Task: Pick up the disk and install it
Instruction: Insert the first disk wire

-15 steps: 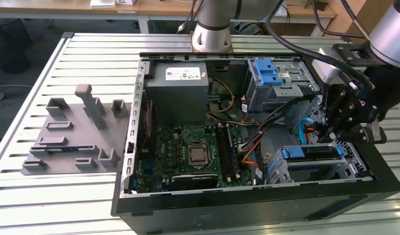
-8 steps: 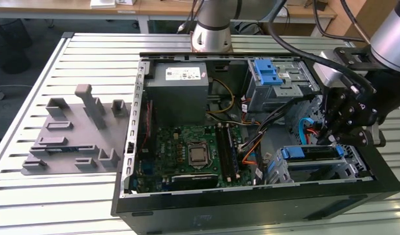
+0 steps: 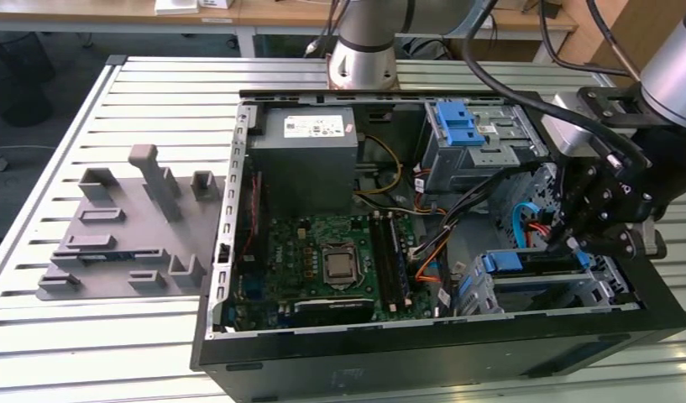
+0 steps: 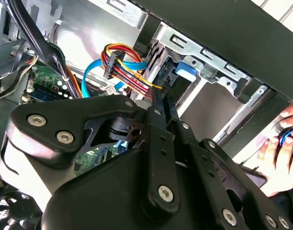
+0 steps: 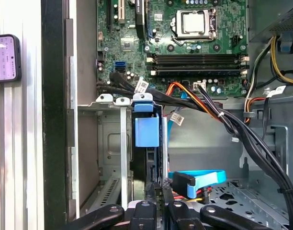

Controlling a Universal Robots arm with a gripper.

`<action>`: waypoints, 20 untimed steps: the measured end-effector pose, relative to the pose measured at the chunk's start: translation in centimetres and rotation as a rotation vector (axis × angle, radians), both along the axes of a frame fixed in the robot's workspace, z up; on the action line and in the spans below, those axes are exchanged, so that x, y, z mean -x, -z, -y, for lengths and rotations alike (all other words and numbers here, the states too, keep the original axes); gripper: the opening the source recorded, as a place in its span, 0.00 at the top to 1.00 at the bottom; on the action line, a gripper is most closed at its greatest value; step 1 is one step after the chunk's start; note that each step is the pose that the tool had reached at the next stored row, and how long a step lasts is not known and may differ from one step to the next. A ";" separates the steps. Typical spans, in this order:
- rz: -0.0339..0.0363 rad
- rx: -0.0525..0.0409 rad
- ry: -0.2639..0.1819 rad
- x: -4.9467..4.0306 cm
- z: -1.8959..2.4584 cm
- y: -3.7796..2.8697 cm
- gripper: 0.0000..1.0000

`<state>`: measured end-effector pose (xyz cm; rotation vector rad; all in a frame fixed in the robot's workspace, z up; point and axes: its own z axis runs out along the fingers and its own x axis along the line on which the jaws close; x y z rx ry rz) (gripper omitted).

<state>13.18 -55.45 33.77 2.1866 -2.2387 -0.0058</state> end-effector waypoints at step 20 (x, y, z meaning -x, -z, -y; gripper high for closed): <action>-0.0001 0.0002 0.008 -0.10 0.13 0.40 0.84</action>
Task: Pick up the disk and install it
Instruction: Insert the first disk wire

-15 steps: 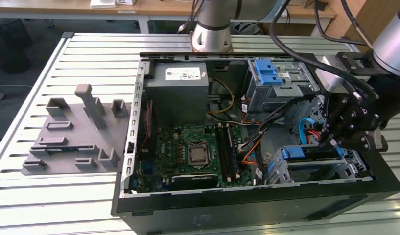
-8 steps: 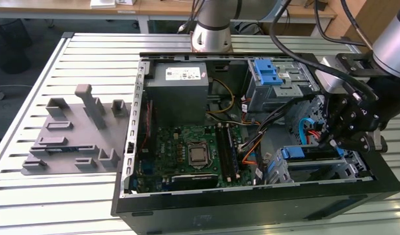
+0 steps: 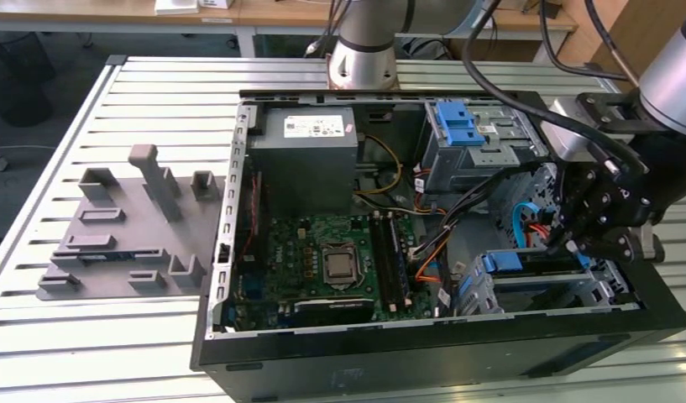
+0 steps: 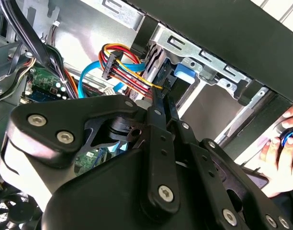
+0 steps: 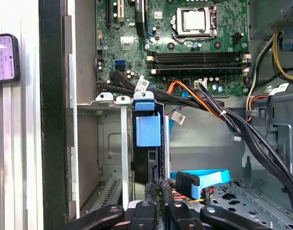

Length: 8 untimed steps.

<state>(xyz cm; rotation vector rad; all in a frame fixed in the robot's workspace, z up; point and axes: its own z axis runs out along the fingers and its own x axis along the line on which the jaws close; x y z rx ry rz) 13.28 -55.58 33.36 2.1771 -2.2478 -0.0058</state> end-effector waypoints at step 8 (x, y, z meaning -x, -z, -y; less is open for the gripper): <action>0.0000 0.0001 0.002 0.00 0.02 0.20 0.84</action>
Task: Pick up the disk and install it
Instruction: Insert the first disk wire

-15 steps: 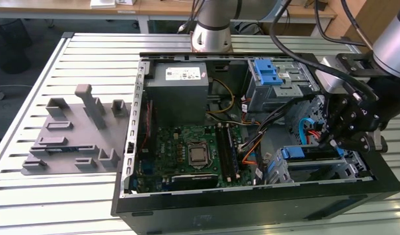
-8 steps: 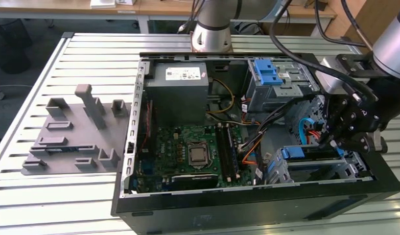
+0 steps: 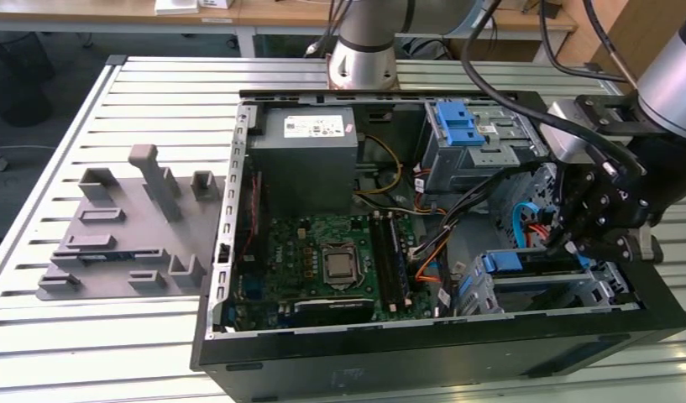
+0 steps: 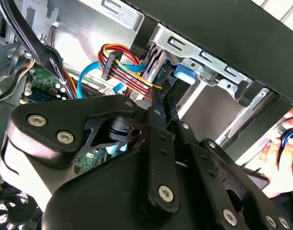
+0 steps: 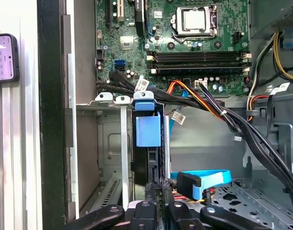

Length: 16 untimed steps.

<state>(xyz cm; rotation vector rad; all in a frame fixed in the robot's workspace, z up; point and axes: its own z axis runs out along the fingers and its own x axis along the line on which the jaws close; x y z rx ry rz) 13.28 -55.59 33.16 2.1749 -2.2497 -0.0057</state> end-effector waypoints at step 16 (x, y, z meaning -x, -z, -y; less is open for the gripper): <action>-0.0003 -0.0003 0.001 -0.01 0.00 0.06 0.76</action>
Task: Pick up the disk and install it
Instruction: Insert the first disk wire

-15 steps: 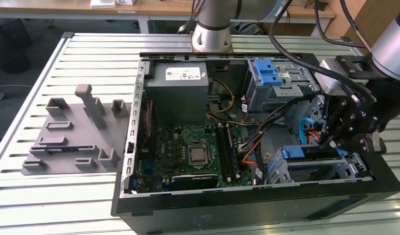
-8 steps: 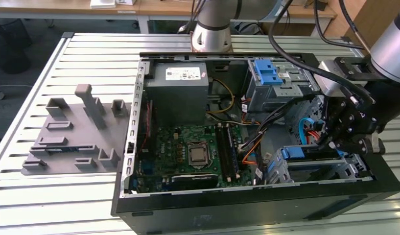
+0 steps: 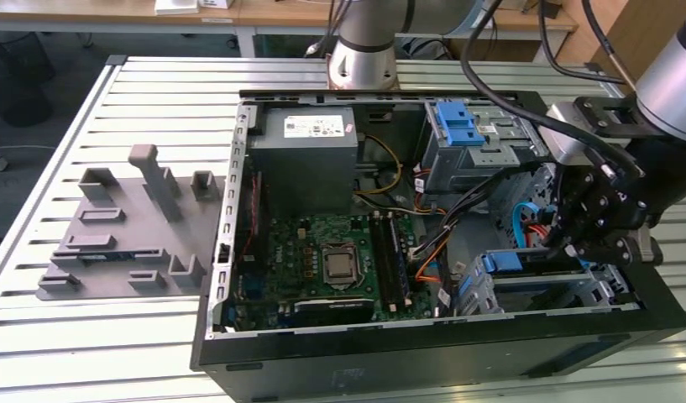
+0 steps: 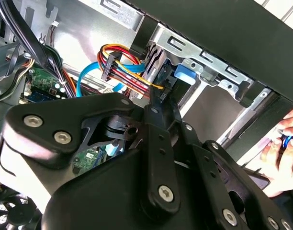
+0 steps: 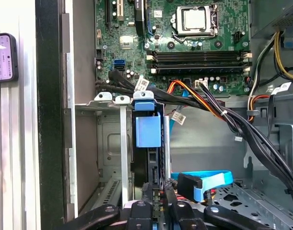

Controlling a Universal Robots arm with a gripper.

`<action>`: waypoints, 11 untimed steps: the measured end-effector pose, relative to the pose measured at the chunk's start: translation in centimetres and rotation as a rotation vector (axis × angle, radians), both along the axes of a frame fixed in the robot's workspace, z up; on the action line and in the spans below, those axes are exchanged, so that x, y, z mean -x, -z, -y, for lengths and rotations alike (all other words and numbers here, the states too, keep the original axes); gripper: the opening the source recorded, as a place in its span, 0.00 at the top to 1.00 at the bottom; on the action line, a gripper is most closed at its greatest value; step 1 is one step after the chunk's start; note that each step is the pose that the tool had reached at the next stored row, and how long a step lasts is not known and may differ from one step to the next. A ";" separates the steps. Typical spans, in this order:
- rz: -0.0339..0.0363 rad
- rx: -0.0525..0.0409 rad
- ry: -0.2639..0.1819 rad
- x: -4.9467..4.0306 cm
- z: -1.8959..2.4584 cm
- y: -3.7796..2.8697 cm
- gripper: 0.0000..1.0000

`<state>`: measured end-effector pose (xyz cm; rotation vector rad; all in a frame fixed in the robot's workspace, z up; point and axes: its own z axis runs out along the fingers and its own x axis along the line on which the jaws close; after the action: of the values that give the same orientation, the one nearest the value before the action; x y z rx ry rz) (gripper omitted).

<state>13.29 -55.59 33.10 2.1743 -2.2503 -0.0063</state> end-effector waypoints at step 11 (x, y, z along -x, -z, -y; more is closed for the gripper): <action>-0.0002 -0.0001 0.000 0.00 0.00 -0.96 0.89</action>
<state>13.29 -55.59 34.06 2.1742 -2.2502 -0.0067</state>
